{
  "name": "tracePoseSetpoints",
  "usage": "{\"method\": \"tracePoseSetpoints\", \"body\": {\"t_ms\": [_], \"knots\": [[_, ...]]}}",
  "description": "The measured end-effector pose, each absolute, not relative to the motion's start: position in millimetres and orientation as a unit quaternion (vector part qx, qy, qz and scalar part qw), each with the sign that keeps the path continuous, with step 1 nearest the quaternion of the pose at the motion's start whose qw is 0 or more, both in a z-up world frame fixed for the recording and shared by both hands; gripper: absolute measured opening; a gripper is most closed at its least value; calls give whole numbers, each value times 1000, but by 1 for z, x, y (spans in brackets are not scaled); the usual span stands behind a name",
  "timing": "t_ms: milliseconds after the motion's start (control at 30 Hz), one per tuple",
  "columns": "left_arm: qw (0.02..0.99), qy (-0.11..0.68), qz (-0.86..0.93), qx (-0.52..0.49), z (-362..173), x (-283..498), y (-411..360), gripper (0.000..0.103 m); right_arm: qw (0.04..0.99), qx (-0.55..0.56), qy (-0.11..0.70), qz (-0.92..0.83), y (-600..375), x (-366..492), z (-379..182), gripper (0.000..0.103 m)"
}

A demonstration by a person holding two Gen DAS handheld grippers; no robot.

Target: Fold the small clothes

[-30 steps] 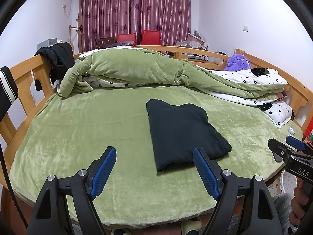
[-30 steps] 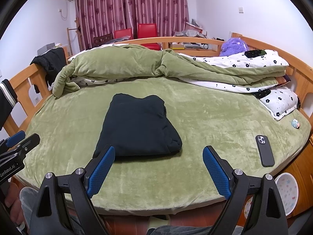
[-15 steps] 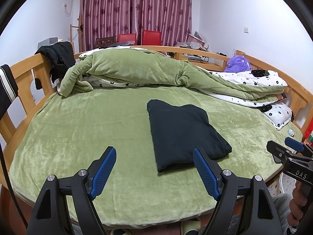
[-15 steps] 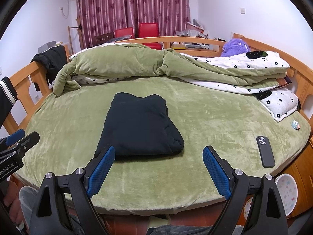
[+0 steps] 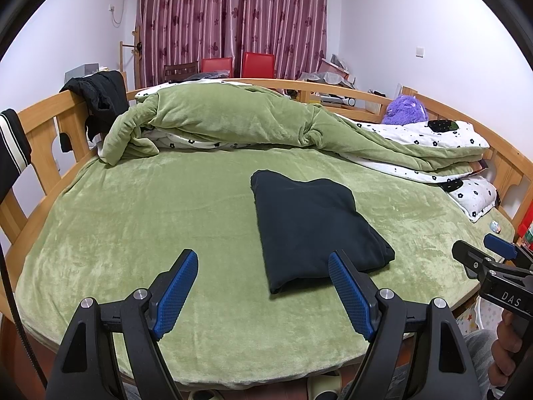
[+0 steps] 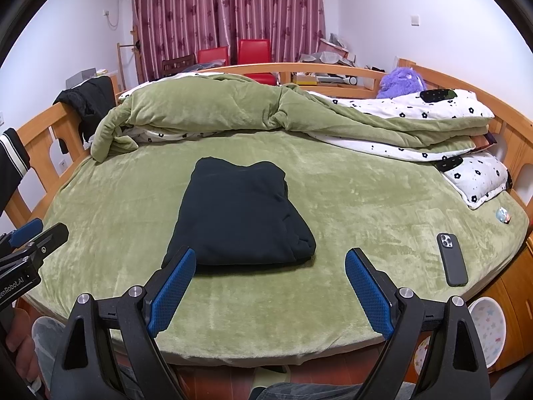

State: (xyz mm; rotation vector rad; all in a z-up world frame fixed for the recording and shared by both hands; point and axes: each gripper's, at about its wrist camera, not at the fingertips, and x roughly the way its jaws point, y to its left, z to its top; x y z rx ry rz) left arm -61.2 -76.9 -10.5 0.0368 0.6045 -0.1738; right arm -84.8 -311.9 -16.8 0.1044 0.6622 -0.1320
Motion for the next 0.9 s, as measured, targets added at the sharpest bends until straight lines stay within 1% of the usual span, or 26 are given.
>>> {"method": "tracePoseSetpoints", "body": {"t_ms": [900], "knots": [[951, 297, -83, 16, -11, -61, -71, 80, 943, 46, 325, -58, -308, -81, -18, 90]]}}
